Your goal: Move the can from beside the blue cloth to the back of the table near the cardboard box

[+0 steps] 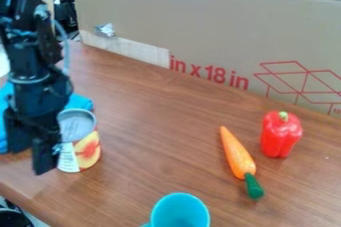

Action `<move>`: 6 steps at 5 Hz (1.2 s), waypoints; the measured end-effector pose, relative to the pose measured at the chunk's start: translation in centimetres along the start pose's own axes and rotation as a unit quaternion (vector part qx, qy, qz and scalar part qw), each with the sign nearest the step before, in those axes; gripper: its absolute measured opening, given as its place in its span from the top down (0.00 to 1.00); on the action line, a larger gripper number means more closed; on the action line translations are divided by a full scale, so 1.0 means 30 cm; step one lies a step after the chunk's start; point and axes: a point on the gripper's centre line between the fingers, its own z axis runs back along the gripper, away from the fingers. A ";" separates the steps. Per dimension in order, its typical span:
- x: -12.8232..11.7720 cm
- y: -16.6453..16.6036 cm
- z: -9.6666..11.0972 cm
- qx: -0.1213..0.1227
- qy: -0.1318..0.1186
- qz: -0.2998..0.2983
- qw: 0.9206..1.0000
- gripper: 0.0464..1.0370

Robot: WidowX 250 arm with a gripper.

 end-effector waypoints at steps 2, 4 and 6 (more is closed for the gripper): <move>0.217 -0.015 0.015 0.001 -0.023 0.025 0.999 0.03; 0.401 0.012 -0.009 0.011 -0.023 0.022 0.999 0.03; 0.549 0.034 0.091 0.027 -0.082 -0.007 0.996 0.03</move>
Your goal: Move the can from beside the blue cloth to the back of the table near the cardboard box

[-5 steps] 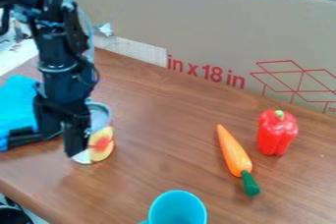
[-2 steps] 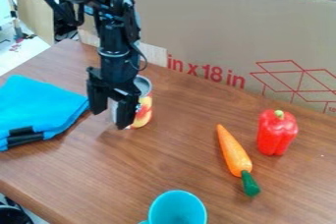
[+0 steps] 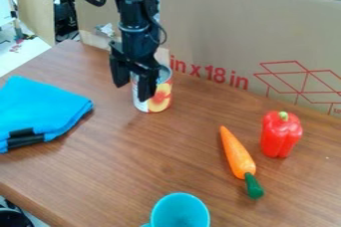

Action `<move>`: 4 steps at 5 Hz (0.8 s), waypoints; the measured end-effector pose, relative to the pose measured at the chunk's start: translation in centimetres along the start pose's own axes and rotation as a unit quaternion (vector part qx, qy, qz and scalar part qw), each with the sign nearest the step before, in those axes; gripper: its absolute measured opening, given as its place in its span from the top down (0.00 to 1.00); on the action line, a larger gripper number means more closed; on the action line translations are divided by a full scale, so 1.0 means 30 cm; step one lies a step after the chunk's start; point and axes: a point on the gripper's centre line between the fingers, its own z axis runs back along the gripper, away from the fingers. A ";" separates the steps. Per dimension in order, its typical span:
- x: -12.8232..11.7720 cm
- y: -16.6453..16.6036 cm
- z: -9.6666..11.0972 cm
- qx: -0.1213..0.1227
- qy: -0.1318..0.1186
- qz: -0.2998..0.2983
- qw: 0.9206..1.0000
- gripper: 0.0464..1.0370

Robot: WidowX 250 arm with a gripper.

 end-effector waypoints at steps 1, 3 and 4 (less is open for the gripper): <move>0.053 0.000 0.018 -0.012 -0.026 -0.011 1.000 0.03; -0.015 -0.005 0.029 -0.018 0.043 -0.008 0.999 0.03; -0.106 -0.033 0.089 -0.029 0.073 -0.006 0.997 0.03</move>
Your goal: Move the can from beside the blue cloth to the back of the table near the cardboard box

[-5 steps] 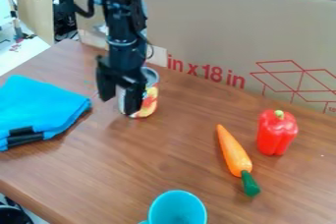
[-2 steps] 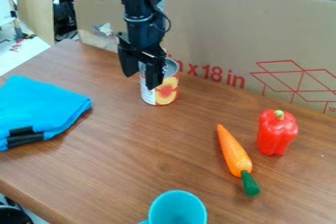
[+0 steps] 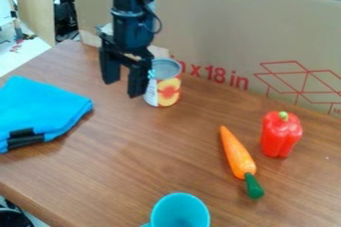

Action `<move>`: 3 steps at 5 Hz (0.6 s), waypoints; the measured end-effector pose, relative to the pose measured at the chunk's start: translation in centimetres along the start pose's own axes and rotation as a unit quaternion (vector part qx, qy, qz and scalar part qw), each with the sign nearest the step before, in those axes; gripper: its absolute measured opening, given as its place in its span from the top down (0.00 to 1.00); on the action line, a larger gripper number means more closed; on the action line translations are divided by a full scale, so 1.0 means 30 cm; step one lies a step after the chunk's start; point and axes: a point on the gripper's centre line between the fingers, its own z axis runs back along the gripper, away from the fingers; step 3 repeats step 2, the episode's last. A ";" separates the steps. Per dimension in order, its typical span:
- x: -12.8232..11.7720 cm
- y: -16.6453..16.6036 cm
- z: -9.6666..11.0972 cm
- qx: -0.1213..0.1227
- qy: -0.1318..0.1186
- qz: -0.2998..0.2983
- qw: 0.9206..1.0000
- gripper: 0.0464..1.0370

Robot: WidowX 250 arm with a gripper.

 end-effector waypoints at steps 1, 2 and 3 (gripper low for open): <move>-0.119 -0.044 0.060 -0.003 0.008 0.002 1.000 0.03; -0.206 -0.081 0.080 -0.003 -0.003 0.017 1.000 0.03; -0.206 -0.081 0.080 -0.003 -0.003 0.017 1.000 0.03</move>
